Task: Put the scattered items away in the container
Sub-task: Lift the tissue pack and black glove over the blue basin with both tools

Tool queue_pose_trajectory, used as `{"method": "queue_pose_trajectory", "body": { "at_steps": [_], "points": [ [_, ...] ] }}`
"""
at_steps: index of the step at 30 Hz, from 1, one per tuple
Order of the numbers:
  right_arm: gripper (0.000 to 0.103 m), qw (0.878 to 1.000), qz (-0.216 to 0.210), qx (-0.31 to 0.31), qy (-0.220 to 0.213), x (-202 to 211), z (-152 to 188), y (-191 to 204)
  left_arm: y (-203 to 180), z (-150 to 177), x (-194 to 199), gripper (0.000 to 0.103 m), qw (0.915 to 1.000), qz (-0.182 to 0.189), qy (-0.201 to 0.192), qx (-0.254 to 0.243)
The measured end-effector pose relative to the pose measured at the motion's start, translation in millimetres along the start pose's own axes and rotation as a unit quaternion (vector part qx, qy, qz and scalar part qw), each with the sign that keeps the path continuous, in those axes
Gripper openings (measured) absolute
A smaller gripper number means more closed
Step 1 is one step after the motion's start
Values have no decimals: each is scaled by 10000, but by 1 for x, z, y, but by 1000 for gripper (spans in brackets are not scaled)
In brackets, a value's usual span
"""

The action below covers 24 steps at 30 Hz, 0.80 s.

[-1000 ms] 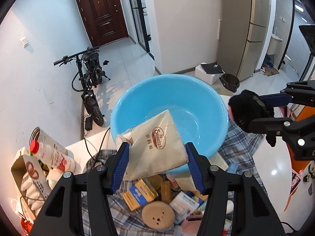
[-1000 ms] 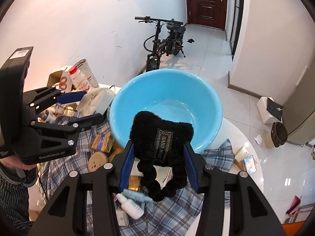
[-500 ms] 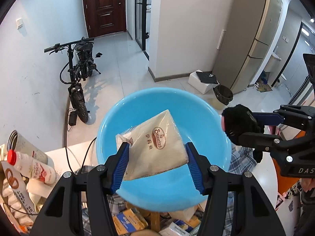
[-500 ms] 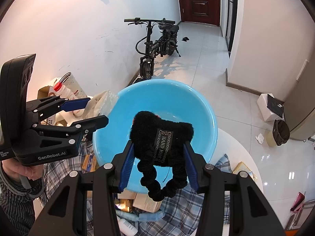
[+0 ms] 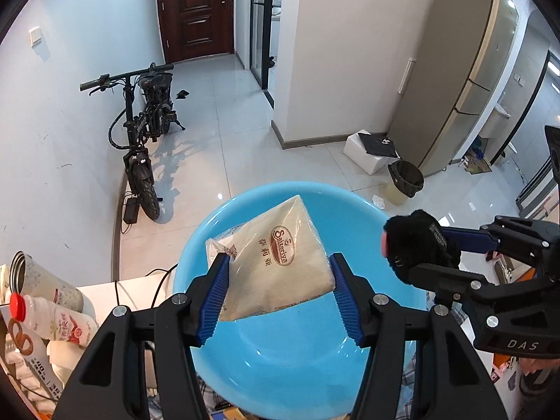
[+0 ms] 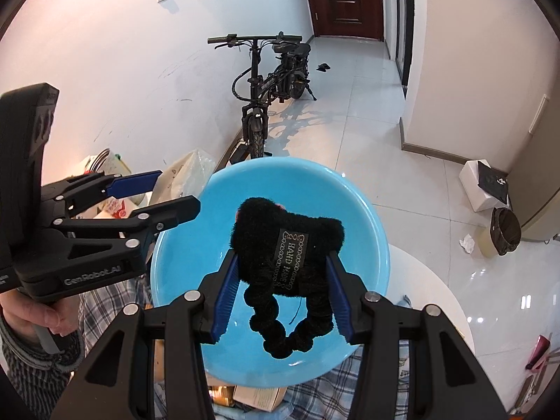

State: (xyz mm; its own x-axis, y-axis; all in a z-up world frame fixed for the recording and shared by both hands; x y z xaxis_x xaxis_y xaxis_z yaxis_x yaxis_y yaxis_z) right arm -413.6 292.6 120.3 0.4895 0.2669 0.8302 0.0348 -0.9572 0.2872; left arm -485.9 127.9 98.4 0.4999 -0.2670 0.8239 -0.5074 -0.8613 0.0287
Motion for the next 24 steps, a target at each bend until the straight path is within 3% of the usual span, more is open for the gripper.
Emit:
{"method": "queue_pose_trajectory", "body": {
  "at_steps": [17,21,24],
  "points": [
    [47,9987,493,-110,-15,-21,-33,-22,16,-9,-64,60,9986,-27,450,275],
    [47,9985,22,-488,262,-27,-31,-24,19,-8,-70,60,9981,52,504,350],
    [47,9993,274,-150,206,-28,-29,-17,20,-7,-74,60,9979,30,569,316]
  ]
}}
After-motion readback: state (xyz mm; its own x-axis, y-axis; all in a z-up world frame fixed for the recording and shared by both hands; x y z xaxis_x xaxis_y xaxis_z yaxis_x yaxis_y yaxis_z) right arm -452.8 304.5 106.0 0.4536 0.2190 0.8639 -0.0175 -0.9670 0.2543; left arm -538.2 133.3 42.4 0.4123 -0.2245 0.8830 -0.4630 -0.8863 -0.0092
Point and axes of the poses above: each gripper's, at about its wrist camera, not at the fingertips, and x roughly against the way its jaws point, y to its left, z to its underside, the point moved 6 cm from there along -x, roughly the way its jaws point, and after that the axes turned 11 degrees about -x, right-handed, at the moved point
